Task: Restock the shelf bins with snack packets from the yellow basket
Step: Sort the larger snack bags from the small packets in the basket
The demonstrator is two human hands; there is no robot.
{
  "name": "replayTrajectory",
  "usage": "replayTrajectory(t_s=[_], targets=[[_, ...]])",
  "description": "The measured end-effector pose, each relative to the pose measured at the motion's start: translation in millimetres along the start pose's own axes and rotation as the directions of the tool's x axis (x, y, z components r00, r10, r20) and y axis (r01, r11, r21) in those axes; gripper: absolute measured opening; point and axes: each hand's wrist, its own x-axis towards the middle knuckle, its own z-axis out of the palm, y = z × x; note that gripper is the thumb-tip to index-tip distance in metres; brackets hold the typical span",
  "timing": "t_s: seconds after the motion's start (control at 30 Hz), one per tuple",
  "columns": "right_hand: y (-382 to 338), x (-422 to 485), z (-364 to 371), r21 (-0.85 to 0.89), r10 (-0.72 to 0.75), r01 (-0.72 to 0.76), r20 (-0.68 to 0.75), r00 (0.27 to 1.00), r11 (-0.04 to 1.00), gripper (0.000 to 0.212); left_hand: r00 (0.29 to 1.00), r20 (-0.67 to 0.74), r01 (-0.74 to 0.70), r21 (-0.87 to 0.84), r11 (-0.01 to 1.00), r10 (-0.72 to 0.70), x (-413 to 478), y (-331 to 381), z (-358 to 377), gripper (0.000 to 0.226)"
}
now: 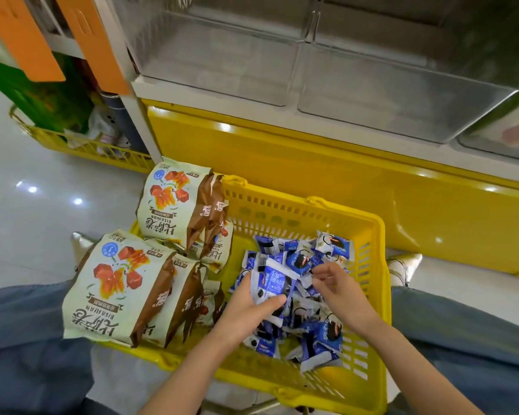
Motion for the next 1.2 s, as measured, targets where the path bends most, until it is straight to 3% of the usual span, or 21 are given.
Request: replayTrajectory(t_s=[0.07,0.13,0.27,0.4,0.5,0.63,0.77,0.9,1.0,1.1,1.2], targets=[[18,2,-4,-0.275,0.045,0.000,0.157,0.987,0.961,0.036,1.000,-0.003,0.004,0.017,1.000,-0.004,-3,-4,-5,0.046],[27,3,0,-0.463,0.167,0.007,0.333,0.928,0.886,0.061,1.000,-0.019,0.018,0.015,1.000,-0.018,-6,-9,-10,0.035],[29,7,10,-0.591,0.272,0.049,0.443,0.854,0.805,0.080,0.997,-0.049,0.063,-0.028,0.998,-0.065,-9,-18,-16,0.036],[28,6,7,-0.591,0.238,0.075,0.433,0.869,0.803,0.047,0.993,-0.052,0.099,-0.059,0.993,-0.102,-9,-21,-20,0.041],[19,11,-1,-0.390,0.116,0.020,0.320,0.940,0.921,0.019,0.992,-0.071,0.102,-0.080,0.992,-0.108,-6,-22,-20,0.071],[-5,35,1,-0.181,0.006,0.007,0.069,0.998,0.983,0.015,0.986,-0.111,0.113,-0.093,0.989,-0.123,-2,-24,-19,0.080],[-15,64,19,0.047,0.061,-0.057,-0.081,0.995,0.997,0.011,0.980,-0.129,0.135,-0.116,0.984,-0.150,-1,-23,-22,0.076],[-5,76,41,-0.140,0.139,-0.133,0.033,0.990,0.981,0.009,0.973,-0.163,0.151,-0.097,0.984,-0.166,1,-23,-23,0.044],[-1,65,50,-0.136,0.074,-0.086,-0.091,0.993,0.987,0.015,0.969,-0.177,0.155,-0.110,0.982,-0.173,3,-21,-24,0.037],[6,37,56,-0.213,-0.102,0.061,-0.187,0.977,0.975,0.013,0.969,-0.176,0.153,-0.110,0.982,-0.171,7,-18,-26,0.038],[19,10,72,-0.389,-0.213,0.224,0.072,0.974,0.893,0.009,0.970,-0.181,0.143,-0.107,0.984,-0.160,10,-15,-25,0.039]])
